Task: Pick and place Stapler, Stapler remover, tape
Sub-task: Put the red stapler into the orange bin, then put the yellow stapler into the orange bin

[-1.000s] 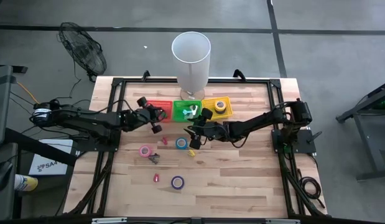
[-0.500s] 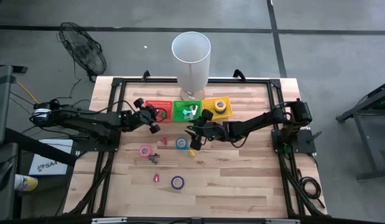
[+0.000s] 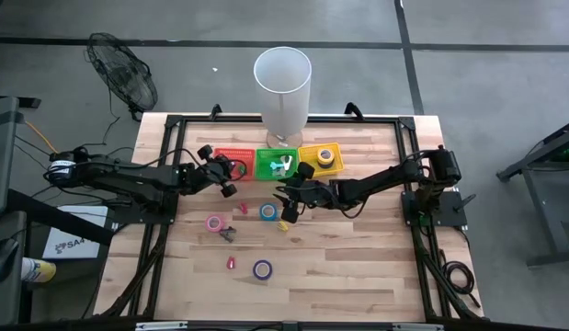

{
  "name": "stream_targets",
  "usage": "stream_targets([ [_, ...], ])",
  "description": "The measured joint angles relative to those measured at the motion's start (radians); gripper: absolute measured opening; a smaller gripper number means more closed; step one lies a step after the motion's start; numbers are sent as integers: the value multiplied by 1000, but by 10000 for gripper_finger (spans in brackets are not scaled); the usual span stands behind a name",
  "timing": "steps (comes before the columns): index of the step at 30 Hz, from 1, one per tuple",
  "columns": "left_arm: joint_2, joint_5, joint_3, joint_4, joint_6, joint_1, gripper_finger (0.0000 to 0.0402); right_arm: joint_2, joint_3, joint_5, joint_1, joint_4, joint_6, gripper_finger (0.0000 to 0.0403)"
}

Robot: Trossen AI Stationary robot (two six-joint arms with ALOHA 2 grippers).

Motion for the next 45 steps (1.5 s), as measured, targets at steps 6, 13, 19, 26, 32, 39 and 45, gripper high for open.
stream_targets([
  [6, 0, 0, 0, 1, 7, 0, 158, 0, 0, 0, 0, -1, 0, 220],
  [13, 0, -7, 0, 15, 16, 0, 202, -4, 0, -64, 0, -55, -2, 220],
  [19, 0, 74, 0, 56, 116, -1, 204, -37, 1, -181, 17, -127, 29, 220],
  [26, 0, 269, 0, 185, 270, -1, 205, -39, 1, -197, 86, -166, 35, 220],
  [32, 0, 372, 0, 218, 307, -1, 205, -26, 1, -49, 181, -203, 120, 220],
  [39, 0, 417, 0, 233, 322, -1, 205, -2, -28, 71, 279, -232, 267, 220],
  [45, 0, 421, 0, 236, 322, -1, 205, 17, -94, 127, 323, -185, 405, 220],
])
